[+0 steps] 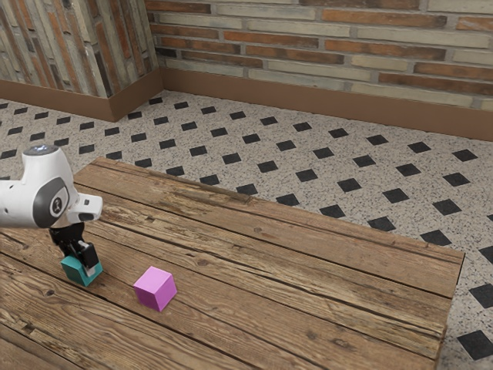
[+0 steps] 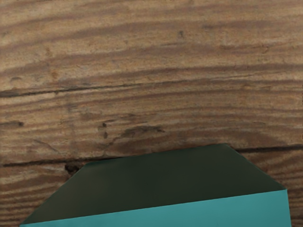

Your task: Pick up the blue block with one arm, and put the blue block on the pink block with one arm

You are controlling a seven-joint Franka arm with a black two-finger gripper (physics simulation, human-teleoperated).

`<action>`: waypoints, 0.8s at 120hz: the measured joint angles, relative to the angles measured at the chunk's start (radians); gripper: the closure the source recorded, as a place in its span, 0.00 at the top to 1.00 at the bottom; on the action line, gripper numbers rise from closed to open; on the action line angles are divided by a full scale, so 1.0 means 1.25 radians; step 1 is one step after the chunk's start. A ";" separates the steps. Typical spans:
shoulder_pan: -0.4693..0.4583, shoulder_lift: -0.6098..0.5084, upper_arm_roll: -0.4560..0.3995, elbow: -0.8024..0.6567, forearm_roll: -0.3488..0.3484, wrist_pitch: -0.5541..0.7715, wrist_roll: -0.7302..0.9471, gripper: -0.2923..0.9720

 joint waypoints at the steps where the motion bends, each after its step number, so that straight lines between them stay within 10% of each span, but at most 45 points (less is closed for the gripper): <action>1: 0.000 0.000 0.000 0.000 0.000 0.000 0.000 0.71; 96: -0.009 -0.094 -0.092 0.094 -0.007 -0.093 -0.033 0.55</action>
